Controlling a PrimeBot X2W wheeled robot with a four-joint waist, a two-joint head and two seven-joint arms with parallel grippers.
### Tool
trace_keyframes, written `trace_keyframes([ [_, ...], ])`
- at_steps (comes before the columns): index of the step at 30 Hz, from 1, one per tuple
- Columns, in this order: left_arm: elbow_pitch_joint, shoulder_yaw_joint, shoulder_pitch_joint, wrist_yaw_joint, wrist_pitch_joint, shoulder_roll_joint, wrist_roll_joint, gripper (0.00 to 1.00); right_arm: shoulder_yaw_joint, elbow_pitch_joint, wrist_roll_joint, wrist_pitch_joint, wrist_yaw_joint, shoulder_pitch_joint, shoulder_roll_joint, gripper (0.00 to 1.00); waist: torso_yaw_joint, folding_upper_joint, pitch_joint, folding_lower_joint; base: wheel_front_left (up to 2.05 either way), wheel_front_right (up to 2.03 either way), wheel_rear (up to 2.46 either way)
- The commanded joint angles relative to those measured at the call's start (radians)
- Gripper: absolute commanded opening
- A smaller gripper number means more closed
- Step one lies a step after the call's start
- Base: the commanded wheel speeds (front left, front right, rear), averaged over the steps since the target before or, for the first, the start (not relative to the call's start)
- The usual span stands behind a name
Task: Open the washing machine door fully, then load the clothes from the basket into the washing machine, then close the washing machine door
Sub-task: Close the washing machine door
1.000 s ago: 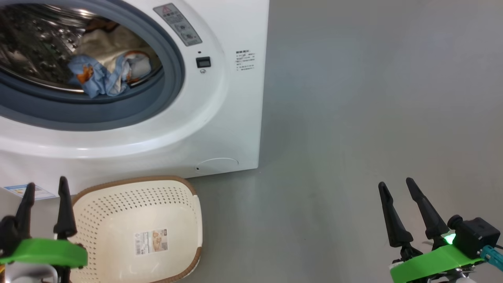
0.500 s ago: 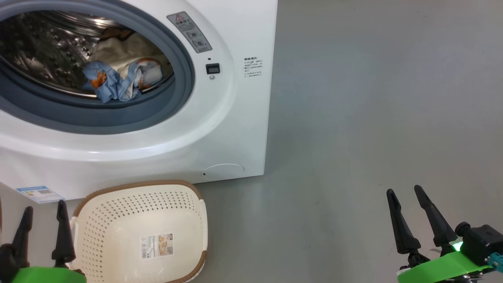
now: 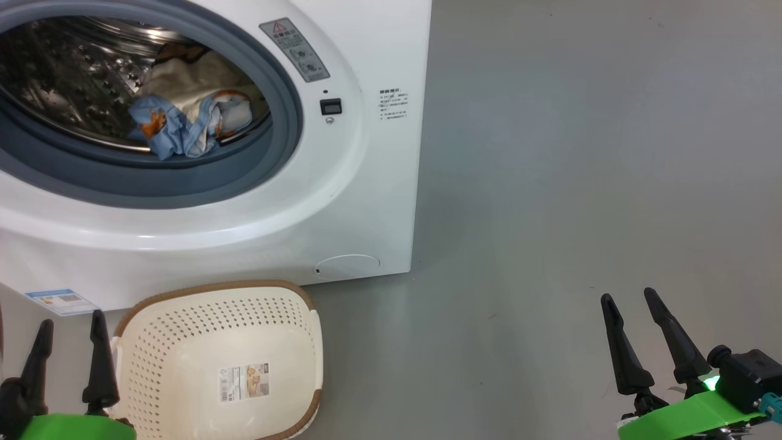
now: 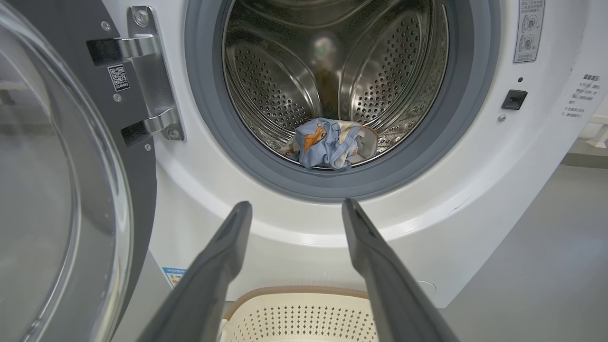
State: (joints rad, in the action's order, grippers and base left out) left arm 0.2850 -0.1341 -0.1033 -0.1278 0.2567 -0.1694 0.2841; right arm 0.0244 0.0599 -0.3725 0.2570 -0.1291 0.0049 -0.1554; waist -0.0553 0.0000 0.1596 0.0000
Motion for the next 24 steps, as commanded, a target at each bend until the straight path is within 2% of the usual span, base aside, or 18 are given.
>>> trace_keyframes([
  [1,-0.027,-0.034,0.0,-0.003,0.005,-0.027,-0.007,1.0,0.025,-0.025,-0.002,0.005,-0.002,0.006,-0.014,1.0,0.001,0.0,-0.001,0.0,-0.41,0.41,0.0],
  [8,-0.032,-0.037,0.007,-0.003,0.005,-0.02,-0.019,1.0,0.027,-0.025,-0.003,0.005,-0.002,0.009,-0.016,1.0,0.004,0.0,-0.006,0.0,-0.96,0.96,0.0],
  [18,-0.036,-0.03,0.015,-0.003,0.005,-0.017,-0.007,1.0,0.026,-0.025,-0.004,0.005,-0.002,0.01,-0.017,1.0,0.01,0.0,-0.009,0.0,-1.87,1.87,0.0],
  [24,-0.037,-0.02,0.012,-0.003,0.005,-0.019,-0.007,1.0,0.029,-0.025,-0.004,0.005,-0.002,0.008,-0.017,1.0,0.019,0.0,-0.011,0.0,-1.26,1.26,0.0],
])
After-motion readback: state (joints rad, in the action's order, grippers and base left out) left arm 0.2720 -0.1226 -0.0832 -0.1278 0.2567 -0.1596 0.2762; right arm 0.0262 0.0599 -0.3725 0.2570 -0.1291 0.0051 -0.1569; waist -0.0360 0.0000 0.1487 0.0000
